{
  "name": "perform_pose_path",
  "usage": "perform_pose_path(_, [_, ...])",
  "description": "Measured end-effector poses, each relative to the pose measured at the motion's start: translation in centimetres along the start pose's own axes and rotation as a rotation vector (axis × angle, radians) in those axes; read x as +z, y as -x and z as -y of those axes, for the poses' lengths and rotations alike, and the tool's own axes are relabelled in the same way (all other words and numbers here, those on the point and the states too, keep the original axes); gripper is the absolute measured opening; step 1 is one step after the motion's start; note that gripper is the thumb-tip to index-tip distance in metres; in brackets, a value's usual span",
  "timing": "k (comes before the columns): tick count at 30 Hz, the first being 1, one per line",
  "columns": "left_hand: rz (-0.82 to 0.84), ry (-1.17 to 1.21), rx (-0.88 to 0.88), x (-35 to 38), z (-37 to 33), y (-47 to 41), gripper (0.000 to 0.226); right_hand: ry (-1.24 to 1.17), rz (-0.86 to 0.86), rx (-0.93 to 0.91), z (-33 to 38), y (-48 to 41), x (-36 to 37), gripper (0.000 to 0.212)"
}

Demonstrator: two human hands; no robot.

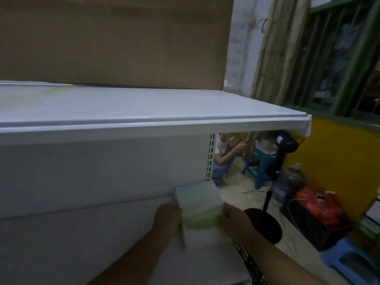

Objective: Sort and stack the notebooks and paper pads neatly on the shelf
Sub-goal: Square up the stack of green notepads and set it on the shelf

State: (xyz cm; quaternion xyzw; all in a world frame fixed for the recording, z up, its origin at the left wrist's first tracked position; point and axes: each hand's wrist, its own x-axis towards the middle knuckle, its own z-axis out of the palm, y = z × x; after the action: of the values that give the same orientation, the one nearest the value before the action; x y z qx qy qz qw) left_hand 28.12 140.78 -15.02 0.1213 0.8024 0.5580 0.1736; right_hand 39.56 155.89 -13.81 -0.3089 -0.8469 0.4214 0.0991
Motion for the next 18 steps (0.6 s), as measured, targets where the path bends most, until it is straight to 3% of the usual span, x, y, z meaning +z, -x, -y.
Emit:
perform_pose_path(4, [-0.064, -0.096, 0.049, 1.0, 2.7, 0.6, 0.026, 0.095, 0.104, -0.032, -1.9, -0.9, 1.3, 0.051])
perform_pose_path(8, [-0.062, -0.117, 0.055, 0.6, 1.6, 0.7, 0.028, 0.125, 0.107, -0.044, -2.2, -1.1, 1.4, 0.052])
perform_pose_path(12, [0.043, -0.460, 0.163, -2.0, 0.1, 3.3, 0.049, 0.327, 0.099, -0.142, -1.2, -0.6, 0.9, 0.029])
perform_pose_path(13, [0.065, -0.573, 0.192, -3.4, 0.1, 4.2, 0.059, 0.476, 0.112, -0.147, -0.3, -0.2, 0.4, 0.030])
perform_pose_path(15, [0.064, -0.826, 0.249, -7.3, 0.3, 6.1, 0.054, 0.732, -0.004, -0.288, 2.0, 0.1, 0.4, 0.041])
perform_pose_path(18, [0.021, -0.978, 0.183, -16.0, 1.2, 9.2, 0.055, 0.890, -0.063, -0.470, 8.0, 2.0, 3.8, 0.051])
